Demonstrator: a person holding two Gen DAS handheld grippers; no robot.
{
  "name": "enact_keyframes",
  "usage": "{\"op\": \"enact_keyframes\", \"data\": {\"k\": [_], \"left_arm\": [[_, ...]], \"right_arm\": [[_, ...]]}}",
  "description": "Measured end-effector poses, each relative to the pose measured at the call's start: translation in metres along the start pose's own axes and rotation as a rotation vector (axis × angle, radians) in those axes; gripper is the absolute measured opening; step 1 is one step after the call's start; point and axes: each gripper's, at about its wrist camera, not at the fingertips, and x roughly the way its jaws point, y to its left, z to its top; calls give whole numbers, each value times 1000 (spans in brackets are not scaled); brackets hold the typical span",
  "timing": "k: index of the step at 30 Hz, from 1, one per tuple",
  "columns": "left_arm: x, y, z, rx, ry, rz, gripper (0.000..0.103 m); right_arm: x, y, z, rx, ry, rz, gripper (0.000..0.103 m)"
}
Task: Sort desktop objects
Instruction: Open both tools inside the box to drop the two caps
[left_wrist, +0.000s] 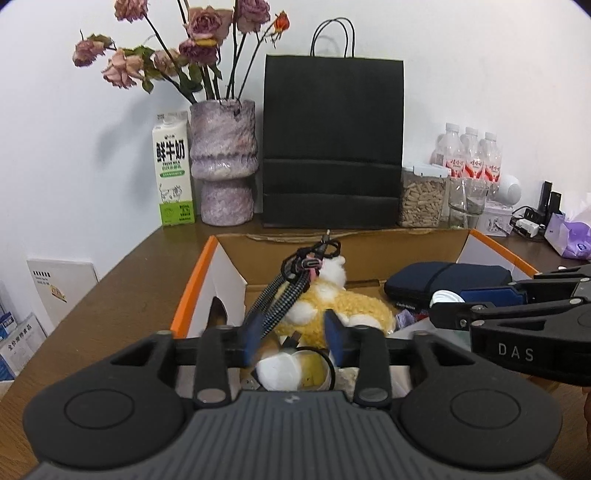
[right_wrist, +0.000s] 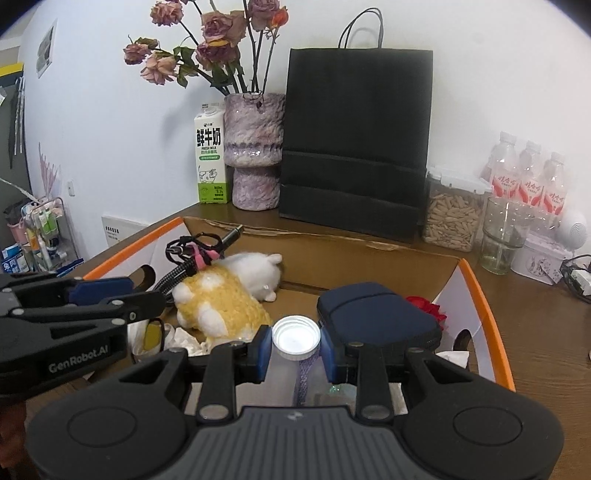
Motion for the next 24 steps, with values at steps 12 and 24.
{"op": "enact_keyframes", "data": {"k": [12, 24], "left_arm": [[-28, 9, 4, -54, -107, 47, 103], [-33, 7, 6, -66, -114, 64, 103]], "right_arm": [[-44, -8, 2, 29, -131, -44, 103], [-47, -2, 4, 17, -117, -52, 103]]}}
